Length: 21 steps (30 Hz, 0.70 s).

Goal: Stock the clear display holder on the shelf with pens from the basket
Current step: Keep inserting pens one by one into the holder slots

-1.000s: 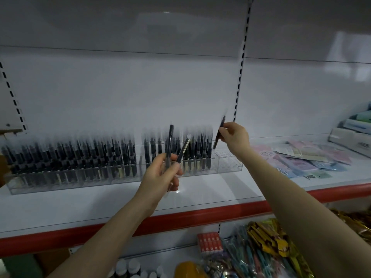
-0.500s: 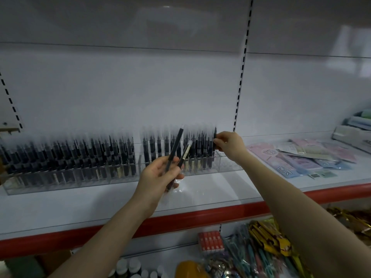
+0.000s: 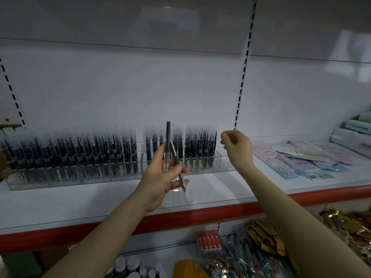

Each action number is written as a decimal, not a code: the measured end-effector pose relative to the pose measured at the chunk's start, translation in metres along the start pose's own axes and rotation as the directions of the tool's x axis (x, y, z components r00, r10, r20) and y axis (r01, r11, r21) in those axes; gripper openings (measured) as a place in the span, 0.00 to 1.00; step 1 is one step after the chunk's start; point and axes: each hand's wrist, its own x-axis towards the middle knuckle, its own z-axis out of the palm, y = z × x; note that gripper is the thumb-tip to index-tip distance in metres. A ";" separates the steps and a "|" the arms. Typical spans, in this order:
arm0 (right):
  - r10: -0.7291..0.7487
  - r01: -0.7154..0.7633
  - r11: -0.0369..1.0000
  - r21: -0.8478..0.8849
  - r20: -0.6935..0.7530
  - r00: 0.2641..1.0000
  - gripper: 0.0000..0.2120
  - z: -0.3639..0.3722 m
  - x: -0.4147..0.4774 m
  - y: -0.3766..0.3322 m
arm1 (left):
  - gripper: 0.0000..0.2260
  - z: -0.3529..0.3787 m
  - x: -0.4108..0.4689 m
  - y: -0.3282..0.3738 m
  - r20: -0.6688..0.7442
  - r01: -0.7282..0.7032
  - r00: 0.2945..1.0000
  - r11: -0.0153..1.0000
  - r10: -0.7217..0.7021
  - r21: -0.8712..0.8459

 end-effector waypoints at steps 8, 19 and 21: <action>-0.082 0.000 0.987 0.159 0.511 0.856 0.05 0.004 -0.065 -0.042 | 0.17 0.019 0.007 0.014 -0.172 -0.178 0.972 0.979 0.158 -0.103; -0.043 -0.093 0.971 0.218 0.547 0.836 0.07 -0.003 -0.068 -0.047 | 0.12 -0.003 0.003 0.034 -0.257 -0.256 0.940 0.962 0.223 -0.099; 0.055 -0.249 0.913 0.323 0.509 0.859 0.06 -0.006 -0.065 -0.046 | 0.10 -0.007 0.002 0.031 -0.253 -0.230 0.943 0.973 0.215 -0.029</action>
